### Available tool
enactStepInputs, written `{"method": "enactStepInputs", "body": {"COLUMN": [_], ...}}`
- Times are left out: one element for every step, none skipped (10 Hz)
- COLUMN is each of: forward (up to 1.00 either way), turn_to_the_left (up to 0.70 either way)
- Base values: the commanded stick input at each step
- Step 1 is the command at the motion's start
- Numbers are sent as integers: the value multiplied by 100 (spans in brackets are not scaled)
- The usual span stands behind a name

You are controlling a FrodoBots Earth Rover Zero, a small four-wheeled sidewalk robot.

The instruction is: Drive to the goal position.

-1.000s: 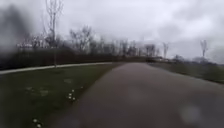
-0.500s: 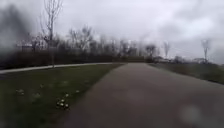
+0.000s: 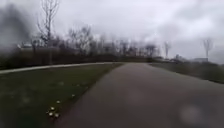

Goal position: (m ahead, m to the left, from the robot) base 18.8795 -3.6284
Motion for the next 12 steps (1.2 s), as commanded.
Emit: {"method": "enactStepInputs", "body": {"forward": [70,70,70,70,70,70,70,70,70,70,70,70], "turn_to_the_left": [0,0,0,0,0,0,0,0,0,0,0,0]}}
